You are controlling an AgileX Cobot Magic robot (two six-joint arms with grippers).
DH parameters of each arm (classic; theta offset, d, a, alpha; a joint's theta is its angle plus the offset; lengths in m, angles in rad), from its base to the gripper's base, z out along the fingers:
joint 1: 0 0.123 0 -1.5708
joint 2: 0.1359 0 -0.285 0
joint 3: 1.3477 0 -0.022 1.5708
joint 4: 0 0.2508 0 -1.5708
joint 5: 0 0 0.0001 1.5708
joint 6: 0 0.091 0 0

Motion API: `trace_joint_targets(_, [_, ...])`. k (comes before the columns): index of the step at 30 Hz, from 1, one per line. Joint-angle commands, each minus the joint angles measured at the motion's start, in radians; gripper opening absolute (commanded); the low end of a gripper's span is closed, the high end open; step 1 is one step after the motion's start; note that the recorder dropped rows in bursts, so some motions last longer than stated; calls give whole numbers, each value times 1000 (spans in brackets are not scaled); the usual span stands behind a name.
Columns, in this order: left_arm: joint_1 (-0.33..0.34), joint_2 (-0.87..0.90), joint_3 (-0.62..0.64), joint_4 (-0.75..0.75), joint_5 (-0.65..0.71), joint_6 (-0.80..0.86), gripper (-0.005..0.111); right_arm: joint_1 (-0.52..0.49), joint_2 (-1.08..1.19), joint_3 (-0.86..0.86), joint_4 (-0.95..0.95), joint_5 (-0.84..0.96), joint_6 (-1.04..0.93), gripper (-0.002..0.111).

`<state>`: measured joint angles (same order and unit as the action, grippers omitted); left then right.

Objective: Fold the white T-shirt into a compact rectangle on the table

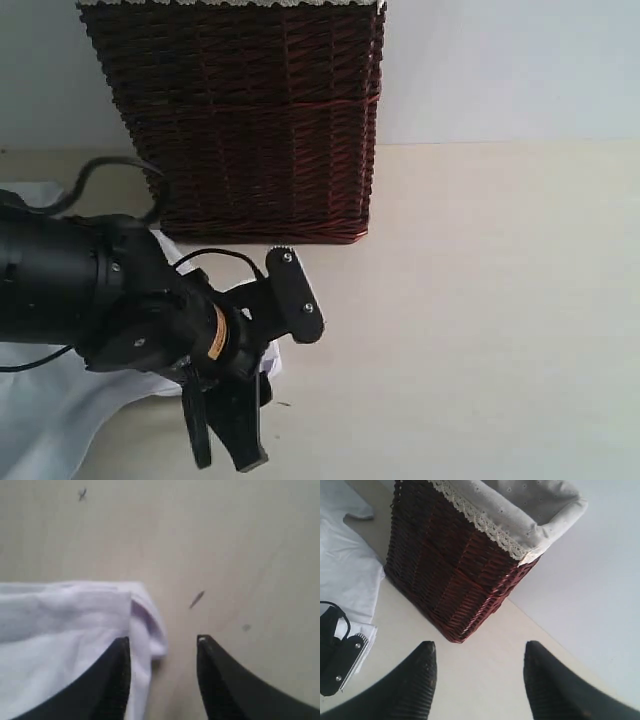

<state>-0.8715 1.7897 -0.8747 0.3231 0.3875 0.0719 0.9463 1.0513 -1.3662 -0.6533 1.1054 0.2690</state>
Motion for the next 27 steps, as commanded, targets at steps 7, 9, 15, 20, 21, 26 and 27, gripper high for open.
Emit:
trace_joint_targets(7, [3, 12, 3, 638, 33, -581, 46, -4, -94, 4, 3, -8, 6, 51])
trace_joint_targets(9, [3, 19, 3, 626, 35, -581, 45, -4, -94, 4, 3, -10, 6, 51])
trace_joint_targets(15, [-33, 22, 3, 525, 18, -581, 39, -4, -94, 4, 19, -12, 6, 51])
trace_joint_targets(20, [-70, 20, 3, 596, -13, -593, 61, -4, -94, 4, 24, -14, 6, 51])
trace_joint_targets(21, [-66, 30, 1, 638, -2, -623, 60, -4, -94, 4, 24, -14, 6, 51])
trace_joint_targets(26, [-26, 98, -1, 934, 209, -927, 54, -4, -94, 4, 26, -14, 6, 51])
trace_joint_targets(27, [-23, 104, -1, 948, 213, -948, 54, -4, -94, 4, 26, -14, 6, 51])
